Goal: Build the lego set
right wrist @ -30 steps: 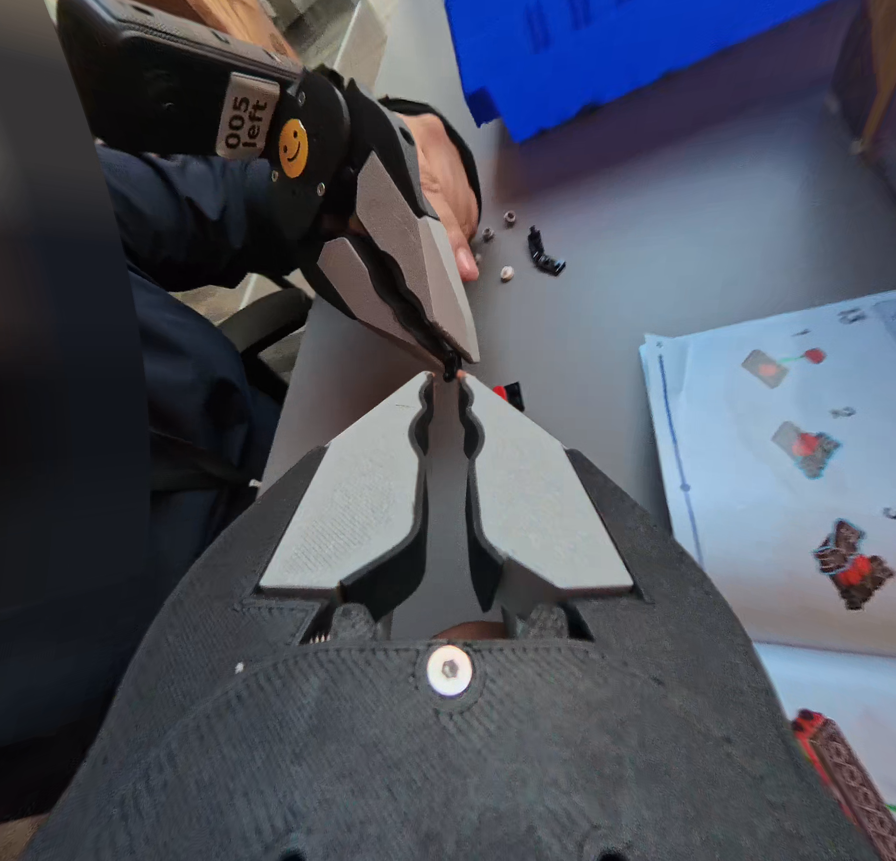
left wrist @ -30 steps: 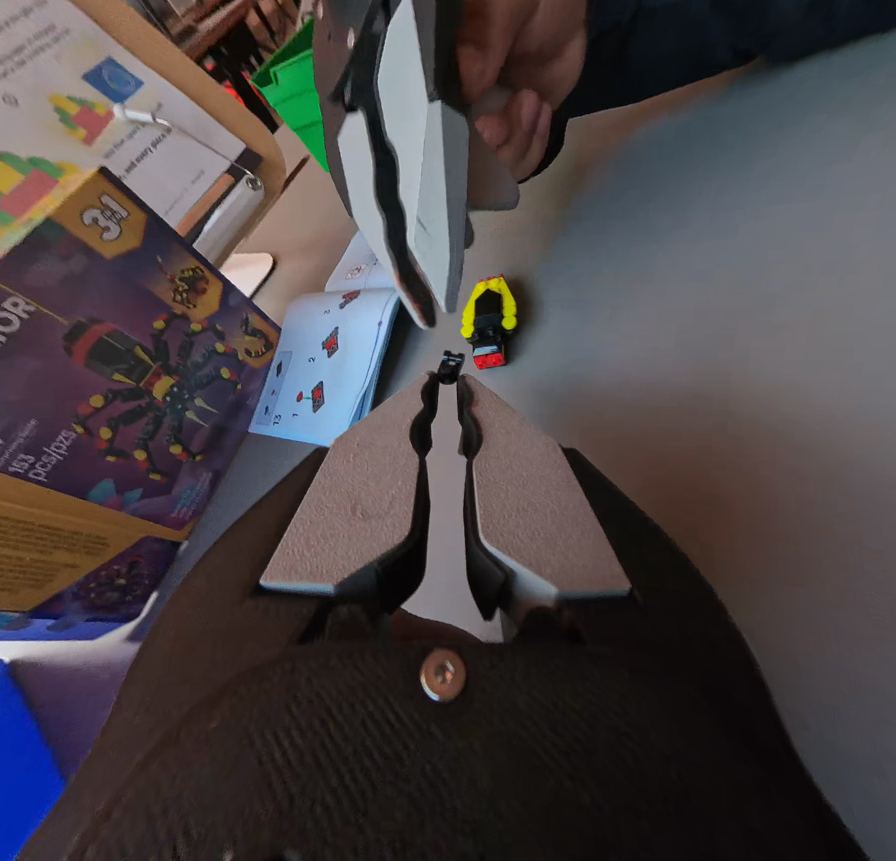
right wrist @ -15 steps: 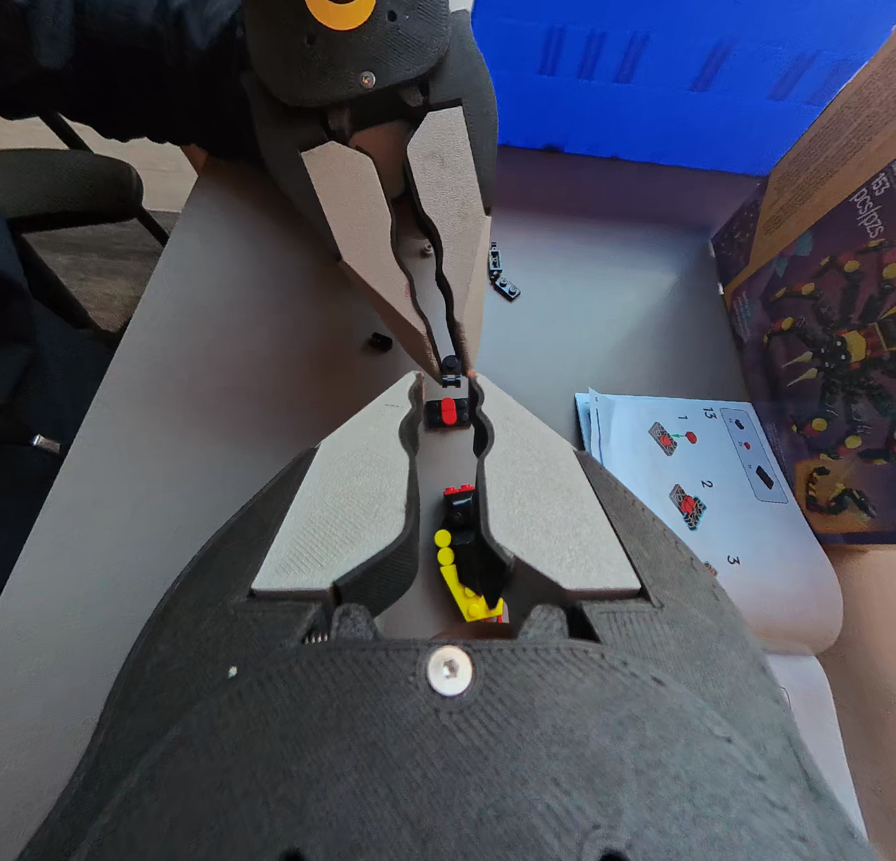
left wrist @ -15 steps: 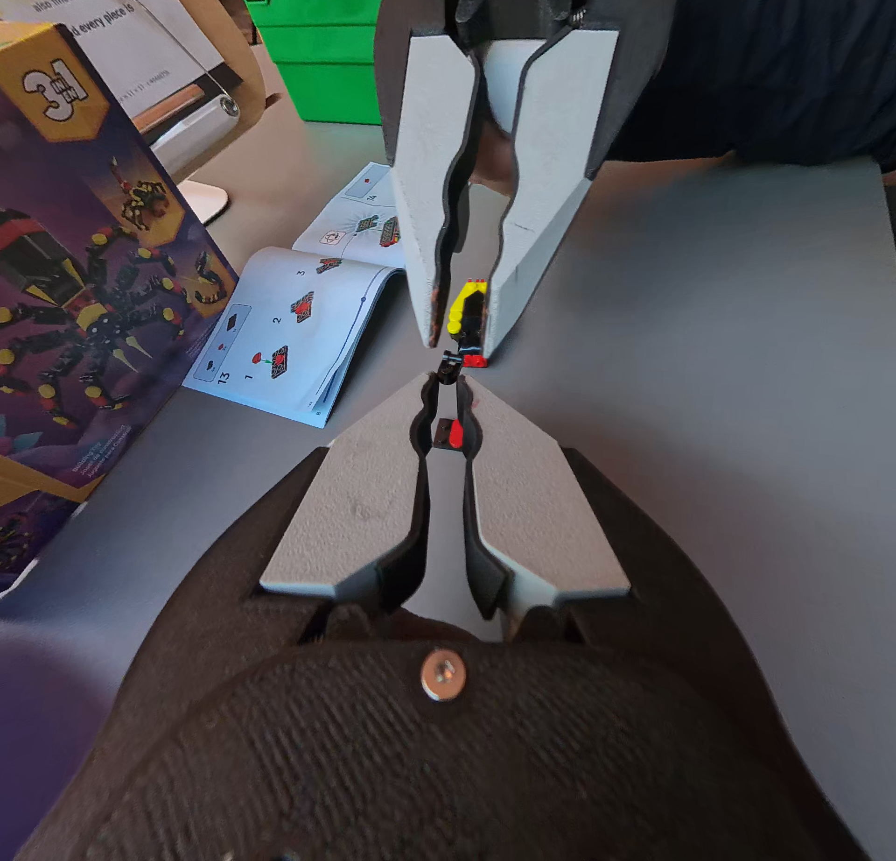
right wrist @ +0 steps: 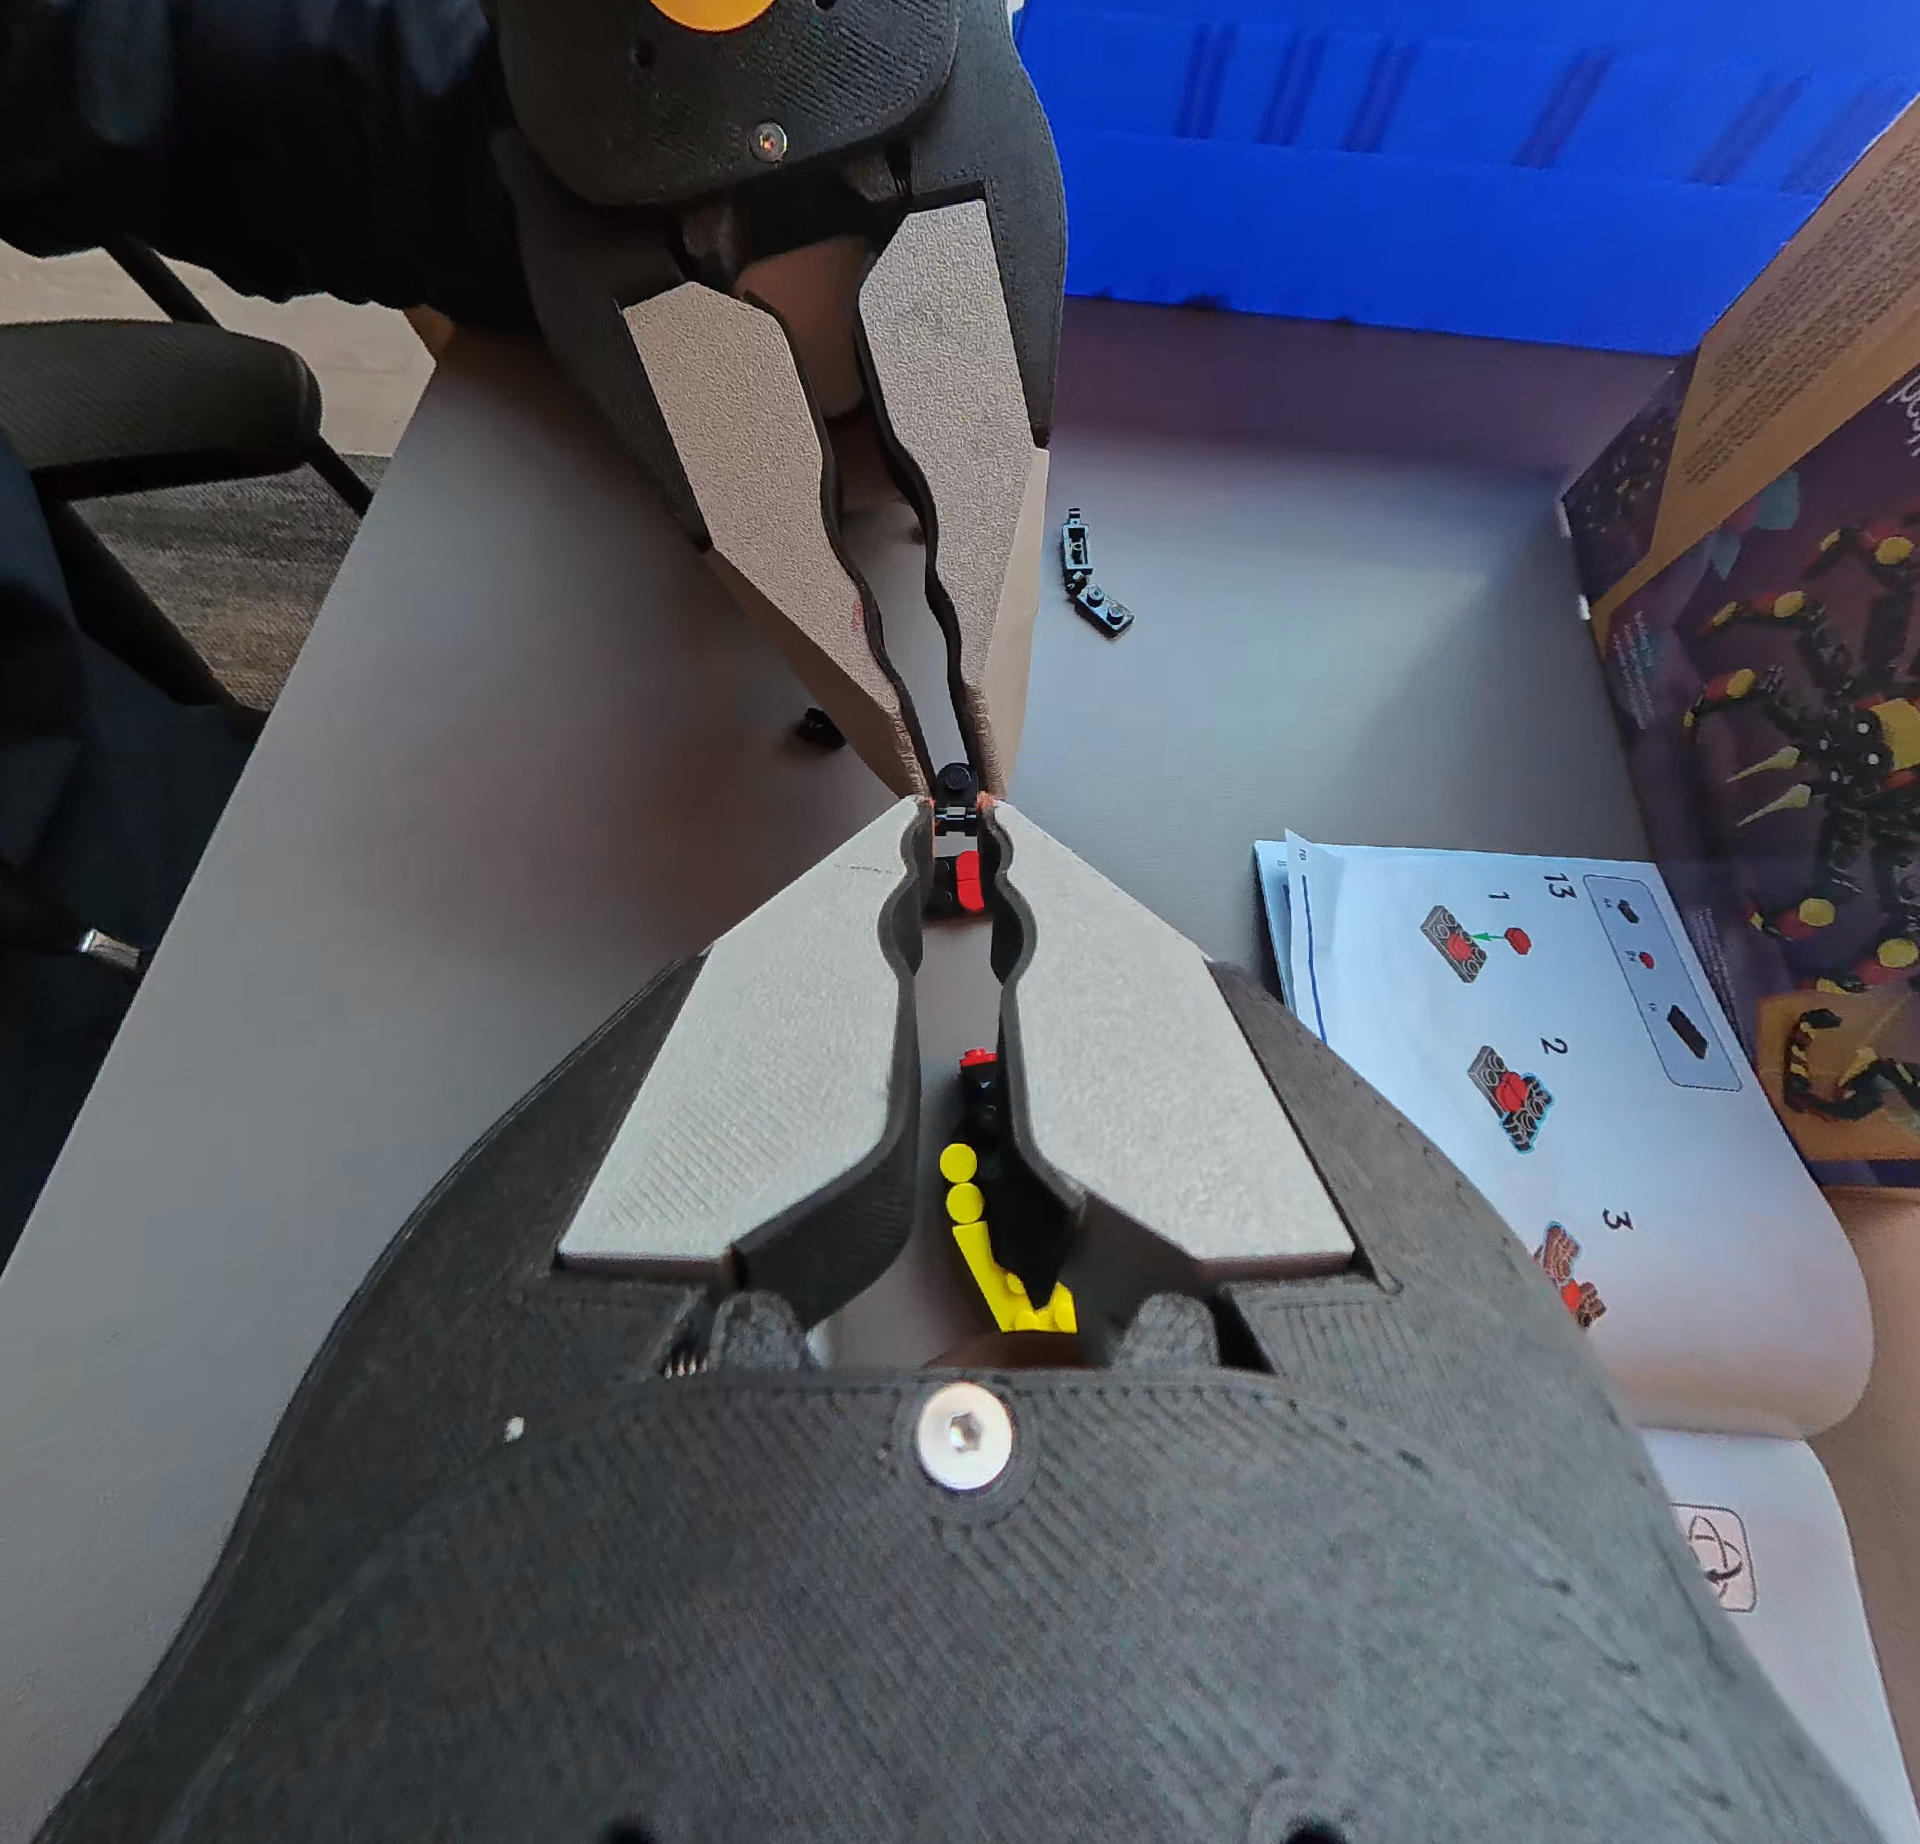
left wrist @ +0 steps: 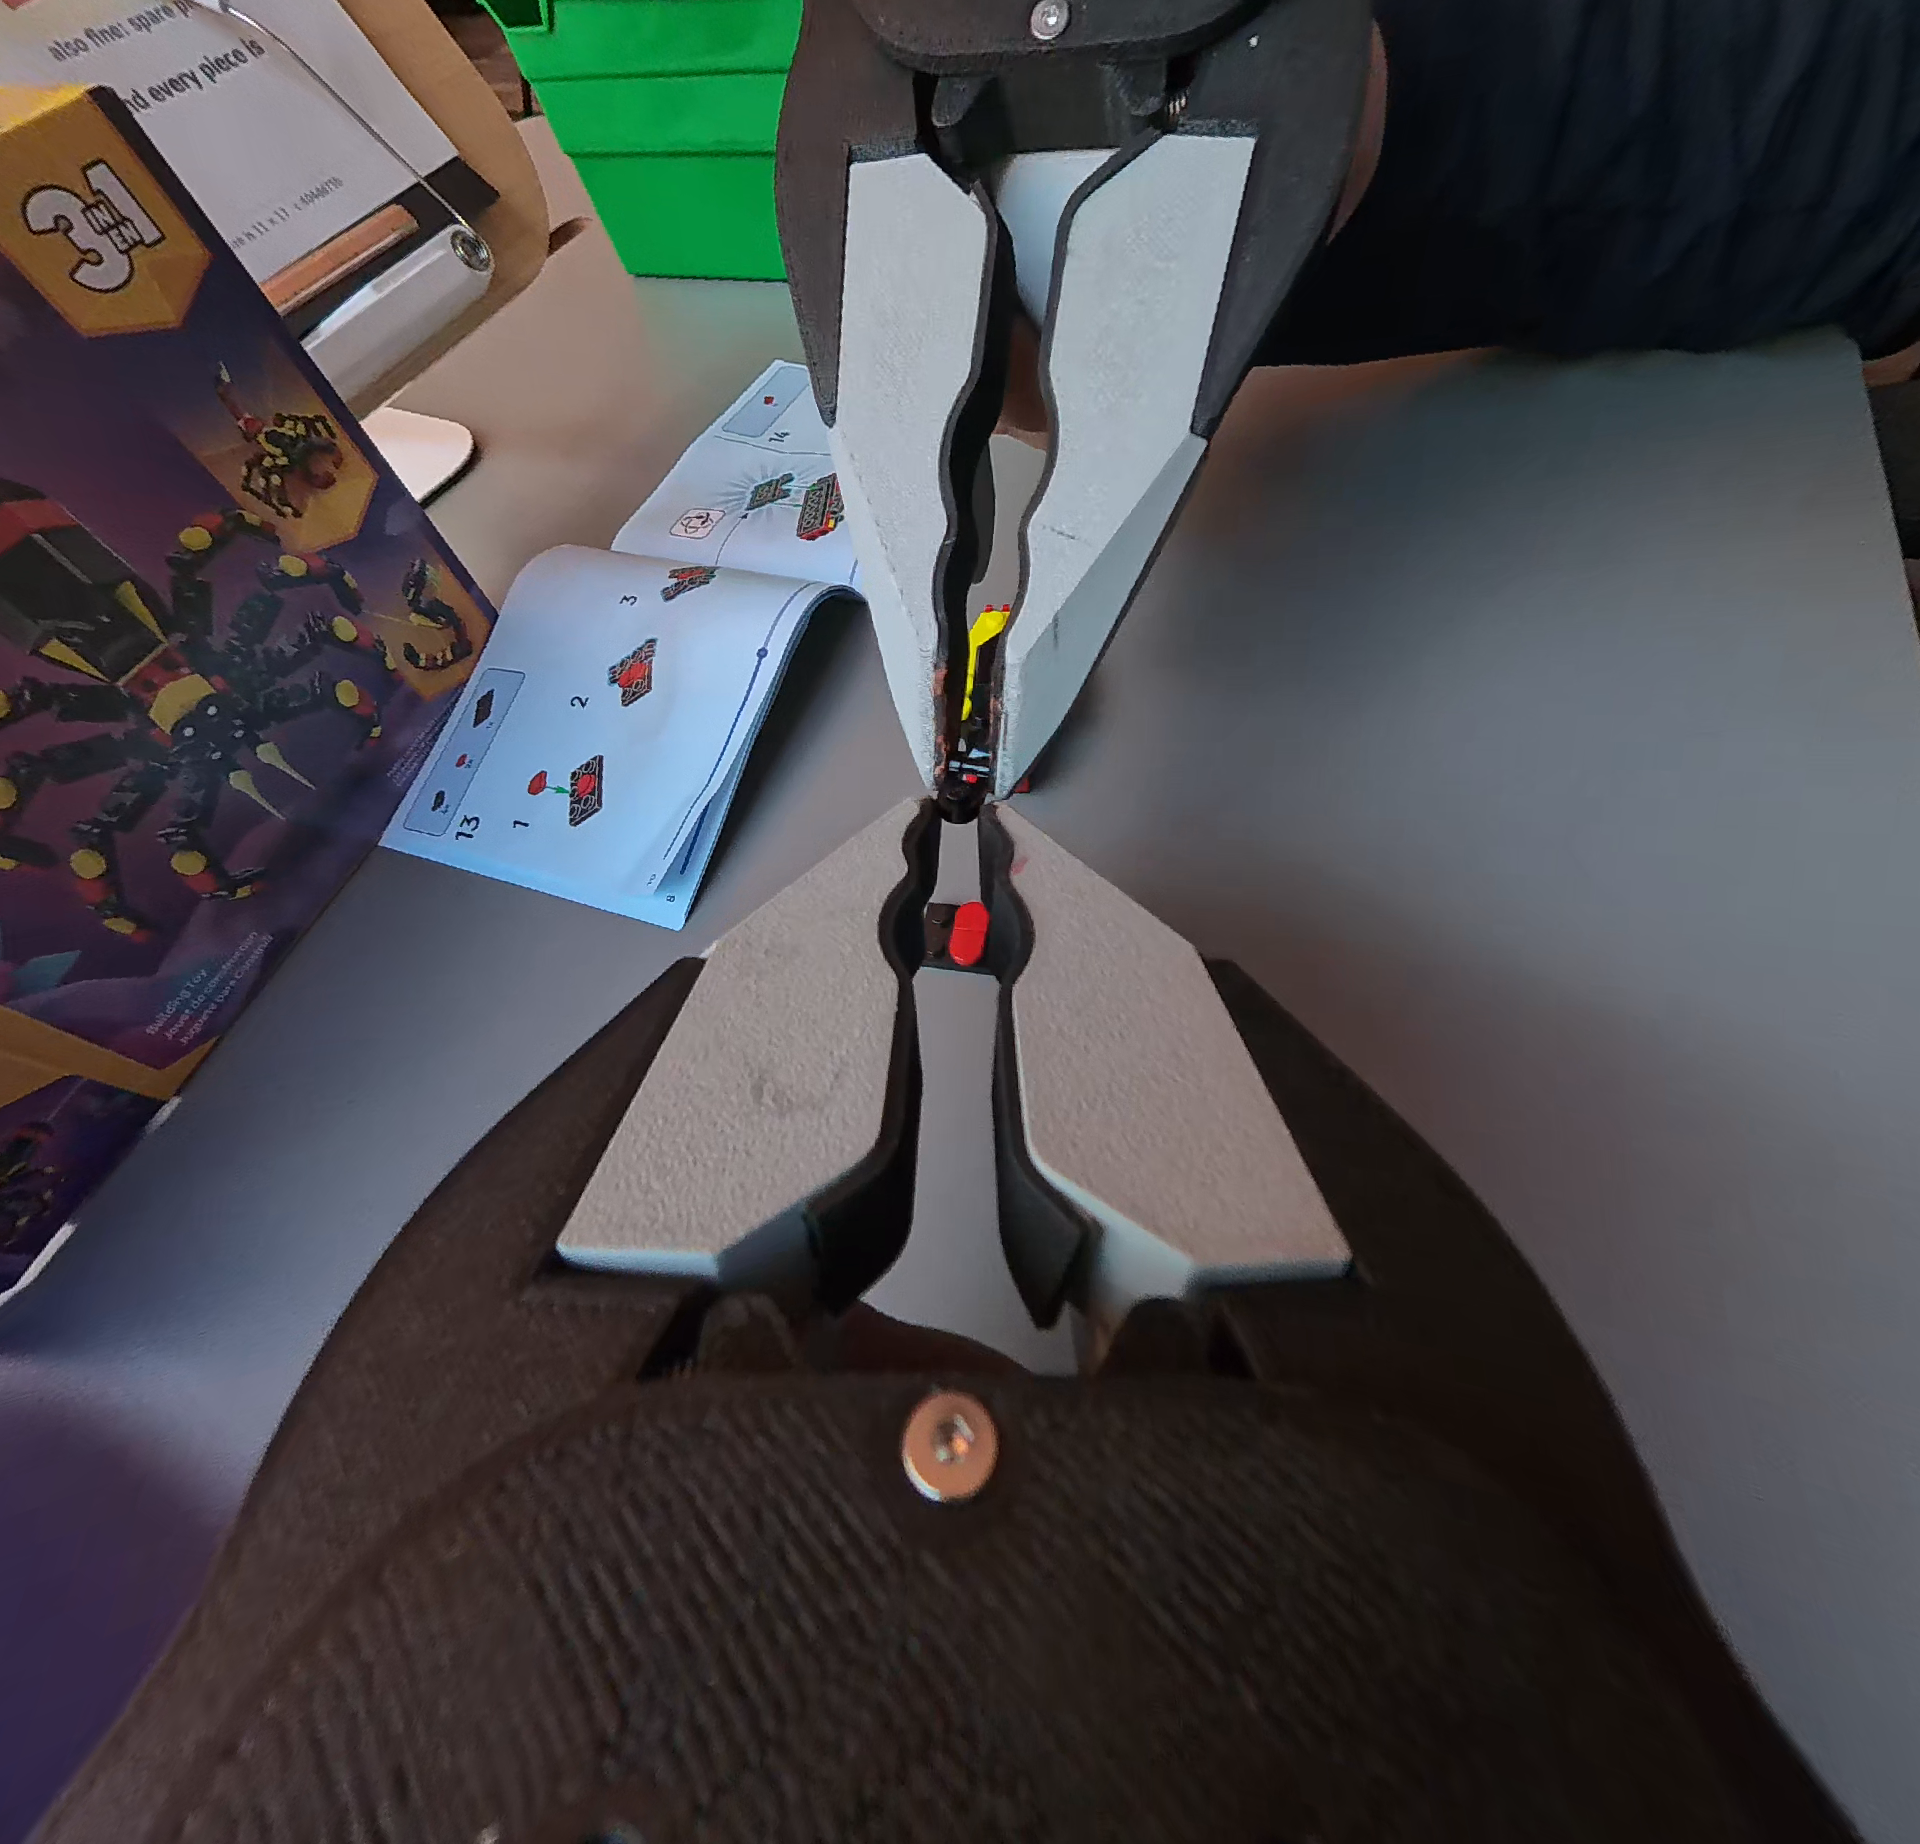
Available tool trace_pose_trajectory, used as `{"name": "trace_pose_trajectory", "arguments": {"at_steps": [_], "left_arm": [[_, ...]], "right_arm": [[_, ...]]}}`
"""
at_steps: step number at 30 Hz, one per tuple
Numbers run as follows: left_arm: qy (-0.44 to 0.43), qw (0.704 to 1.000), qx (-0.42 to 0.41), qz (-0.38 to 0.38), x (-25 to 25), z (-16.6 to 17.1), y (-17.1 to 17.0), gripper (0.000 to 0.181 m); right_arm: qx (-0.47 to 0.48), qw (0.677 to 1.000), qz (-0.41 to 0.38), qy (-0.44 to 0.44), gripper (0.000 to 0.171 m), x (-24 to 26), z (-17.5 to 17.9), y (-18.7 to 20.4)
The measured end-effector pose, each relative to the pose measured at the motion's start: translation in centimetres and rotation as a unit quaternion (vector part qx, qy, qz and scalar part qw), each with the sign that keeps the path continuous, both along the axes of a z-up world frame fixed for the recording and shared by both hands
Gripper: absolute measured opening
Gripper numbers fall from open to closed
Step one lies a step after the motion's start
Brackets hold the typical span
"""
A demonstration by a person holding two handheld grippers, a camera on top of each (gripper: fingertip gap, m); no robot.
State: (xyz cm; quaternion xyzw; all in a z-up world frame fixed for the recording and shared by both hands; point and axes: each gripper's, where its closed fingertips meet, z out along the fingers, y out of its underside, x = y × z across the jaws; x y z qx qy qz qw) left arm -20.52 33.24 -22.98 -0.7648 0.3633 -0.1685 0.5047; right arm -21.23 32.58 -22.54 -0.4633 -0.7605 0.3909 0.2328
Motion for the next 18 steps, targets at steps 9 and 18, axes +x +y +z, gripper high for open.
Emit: {"name": "trace_pose_trajectory", "arguments": {"at_steps": [9, 18], "left_arm": [[-0.005, 1.000, -0.007, 0.009, -0.2, 0.0, 0.1, 0.006], [0.009, 0.999, -0.027, 0.024, -1.4, -0.7, 0.4, 0.010]], "right_arm": [[-0.014, 1.000, -0.009, 0.004, 0.005, -0.3, 0.0, 0.1], [0.001, 1.000, -0.018, -0.015, 0.005, 0.3, -1.1, 0.9]]}}
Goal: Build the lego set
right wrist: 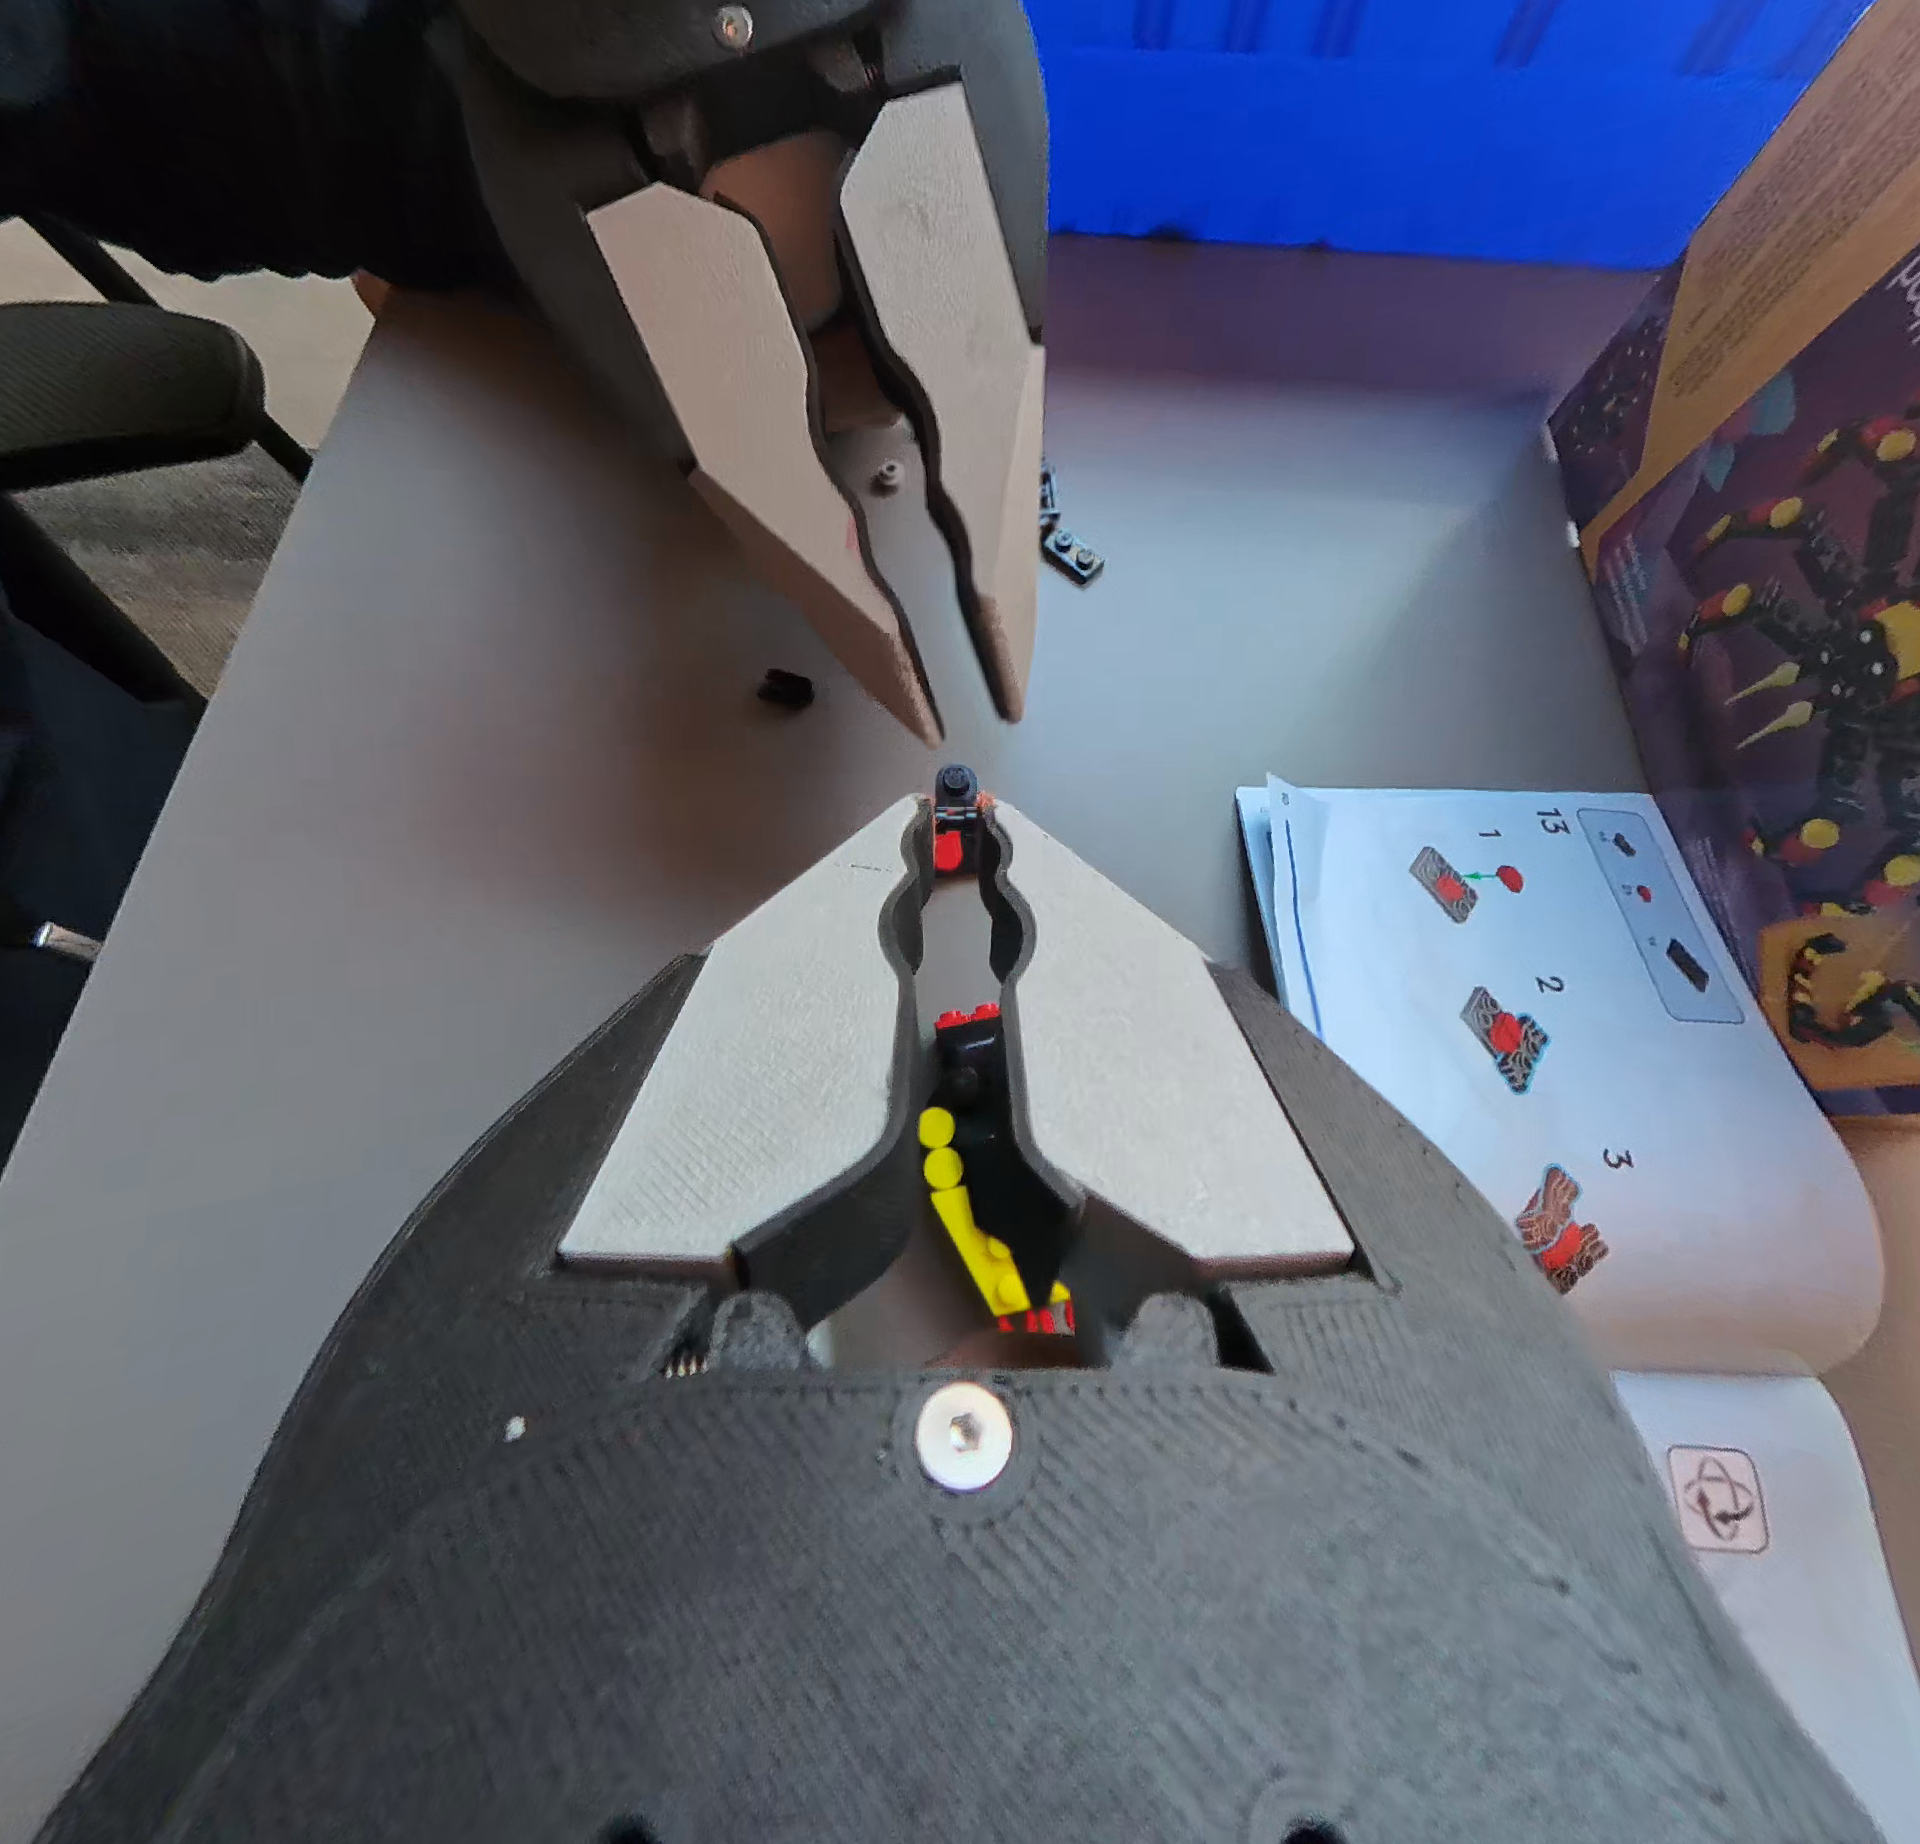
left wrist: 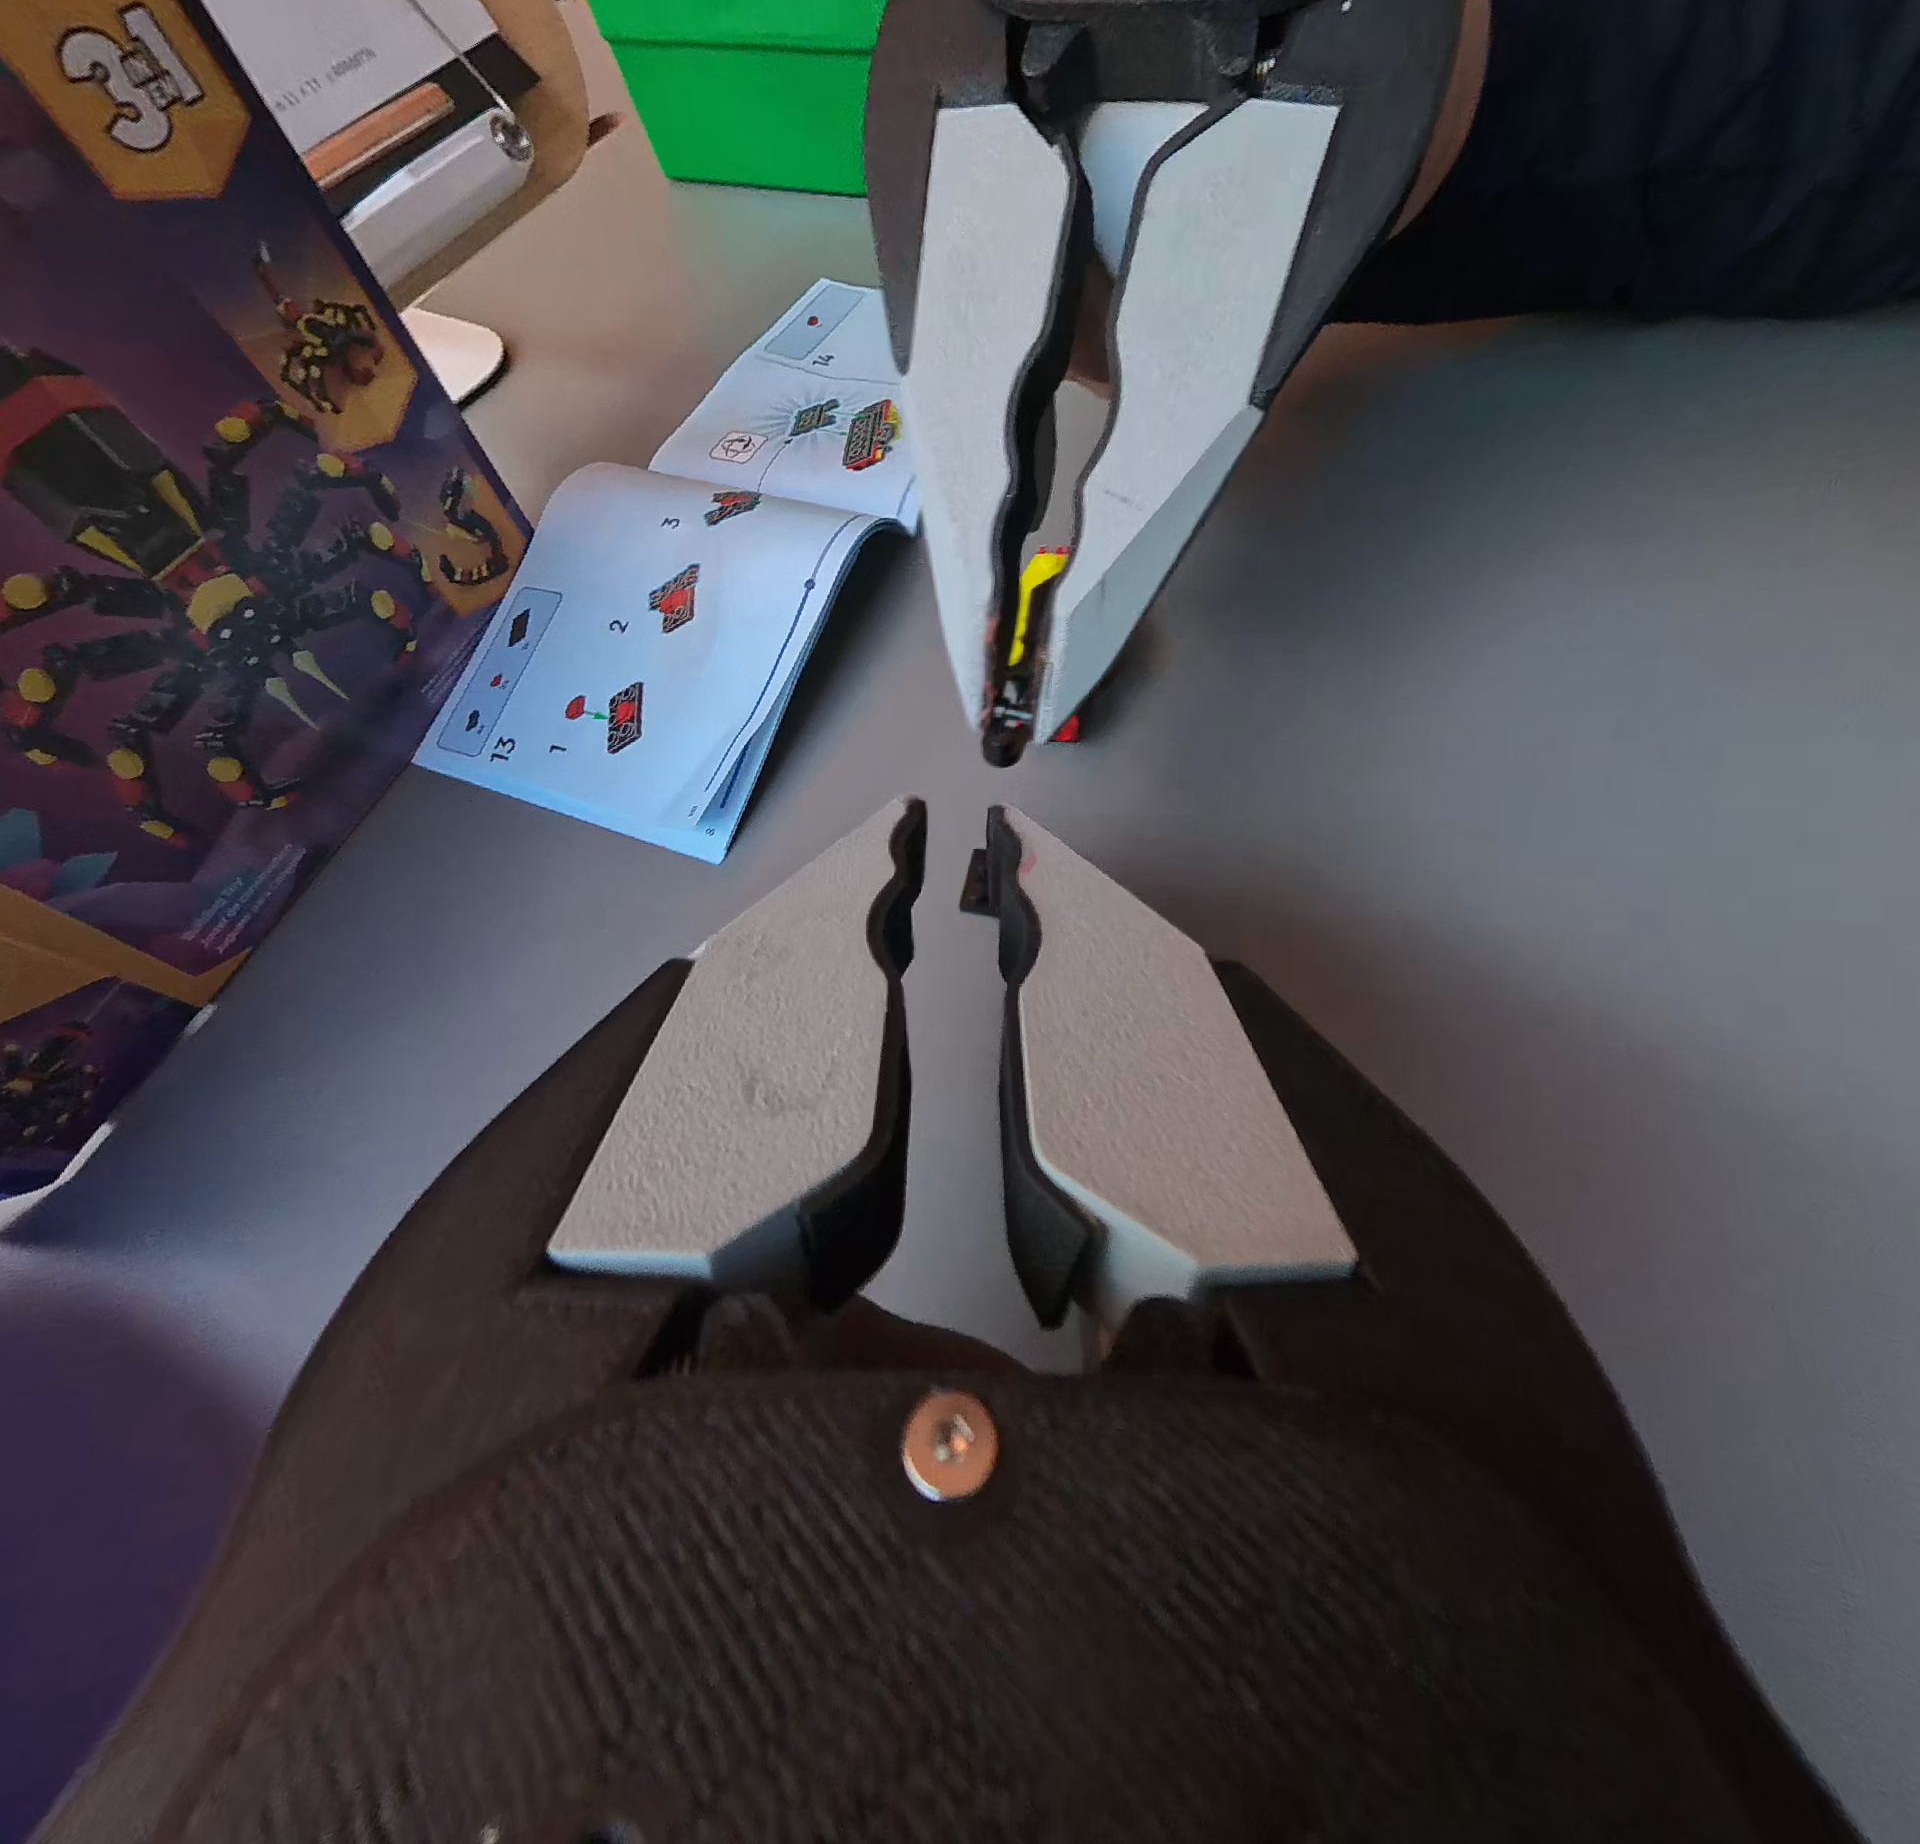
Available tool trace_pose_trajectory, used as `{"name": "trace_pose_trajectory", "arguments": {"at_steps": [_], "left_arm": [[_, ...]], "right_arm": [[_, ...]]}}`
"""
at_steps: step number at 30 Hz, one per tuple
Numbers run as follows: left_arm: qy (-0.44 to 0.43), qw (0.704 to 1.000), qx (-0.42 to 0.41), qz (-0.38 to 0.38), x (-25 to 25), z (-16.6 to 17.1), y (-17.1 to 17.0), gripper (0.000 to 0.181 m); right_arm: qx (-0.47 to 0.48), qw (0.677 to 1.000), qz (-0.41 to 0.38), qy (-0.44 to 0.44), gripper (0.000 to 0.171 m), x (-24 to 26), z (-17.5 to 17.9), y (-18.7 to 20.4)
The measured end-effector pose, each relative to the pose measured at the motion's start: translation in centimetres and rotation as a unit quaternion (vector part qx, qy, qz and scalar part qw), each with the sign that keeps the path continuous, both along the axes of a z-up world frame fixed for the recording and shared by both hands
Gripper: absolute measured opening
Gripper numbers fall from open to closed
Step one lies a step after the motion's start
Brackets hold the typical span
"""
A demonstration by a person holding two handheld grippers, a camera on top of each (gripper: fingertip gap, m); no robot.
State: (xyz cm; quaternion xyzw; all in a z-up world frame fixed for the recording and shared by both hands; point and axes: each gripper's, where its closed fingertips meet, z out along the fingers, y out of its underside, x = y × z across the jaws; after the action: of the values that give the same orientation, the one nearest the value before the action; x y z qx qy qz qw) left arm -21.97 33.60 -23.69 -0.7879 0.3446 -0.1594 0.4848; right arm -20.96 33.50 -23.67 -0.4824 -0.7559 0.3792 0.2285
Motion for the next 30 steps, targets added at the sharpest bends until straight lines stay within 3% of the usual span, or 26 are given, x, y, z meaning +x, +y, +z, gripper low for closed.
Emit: {"name": "trace_pose_trajectory", "arguments": {"at_steps": [12, 30], "left_arm": [[0.059, 0.996, -0.009, -0.064, 1.3, -1.6, -1.6, 0.000], [0.076, 0.994, -0.051, -0.055, 1.1, -2.9, -1.4, 0.000]], "right_arm": [[0.026, 0.999, 0.019, -0.038, 0.005, 0.6, -2.6, -0.6], [0.058, 0.994, 0.056, -0.074, 0.005, 0.5, -3.7, -1.1]]}}
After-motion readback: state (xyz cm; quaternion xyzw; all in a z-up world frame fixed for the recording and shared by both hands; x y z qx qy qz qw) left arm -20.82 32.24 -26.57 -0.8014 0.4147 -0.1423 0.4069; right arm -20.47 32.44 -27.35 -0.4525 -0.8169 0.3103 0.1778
